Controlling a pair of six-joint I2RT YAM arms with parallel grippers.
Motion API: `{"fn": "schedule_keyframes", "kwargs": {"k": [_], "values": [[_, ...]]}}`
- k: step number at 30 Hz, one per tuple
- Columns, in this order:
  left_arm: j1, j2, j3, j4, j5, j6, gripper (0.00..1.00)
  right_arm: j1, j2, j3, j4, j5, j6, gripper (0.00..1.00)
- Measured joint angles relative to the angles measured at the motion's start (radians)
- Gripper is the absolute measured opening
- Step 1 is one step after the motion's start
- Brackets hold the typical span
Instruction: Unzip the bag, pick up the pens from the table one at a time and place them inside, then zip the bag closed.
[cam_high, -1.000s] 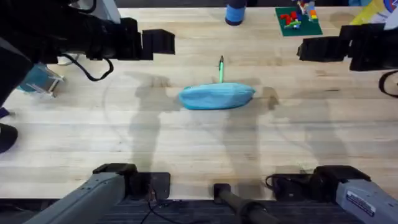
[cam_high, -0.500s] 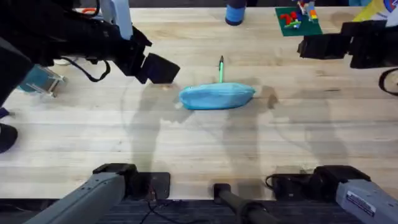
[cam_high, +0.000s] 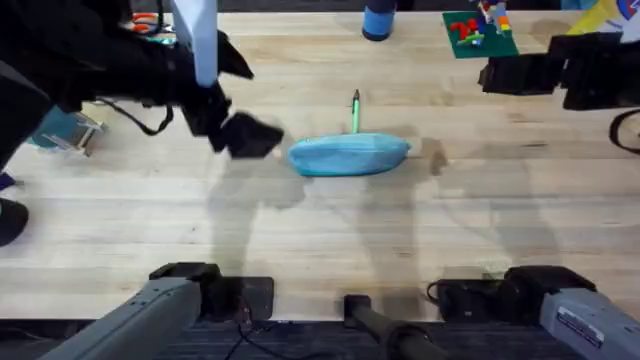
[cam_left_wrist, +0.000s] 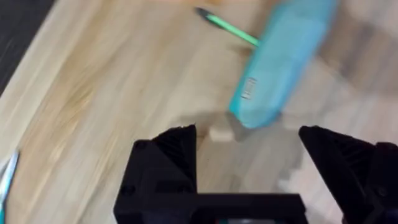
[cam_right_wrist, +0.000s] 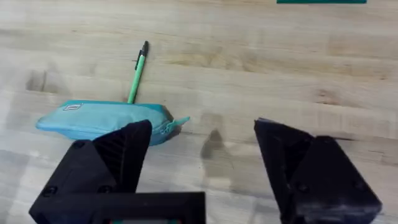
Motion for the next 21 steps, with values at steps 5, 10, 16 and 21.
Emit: {"fn": "schedule_keyframes", "kwargs": {"k": [5, 10, 16, 21], "values": [[0.0, 0.0, 0.0, -0.114, 0.046, 0.267, 0.993, 0.0, 0.0, 0.0, 0.0, 0.0, 0.0, 0.996], [0.01, 0.001, 0.0, -0.158, 0.068, 0.433, 0.993, 0.0, 0.0, 0.0, 0.0, 0.0, 0.0, 0.996], [0.043, 0.063, 0.005, -0.166, 0.074, 0.535, 0.993, 0.0, 0.0, 0.0, 0.0, 0.0, 0.0, 0.996], [0.049, 0.148, 0.005, -0.169, 0.073, 0.558, 0.993, 0.0, 0.0, 0.0, 0.0, 0.0, 0.0, 0.996]]}}
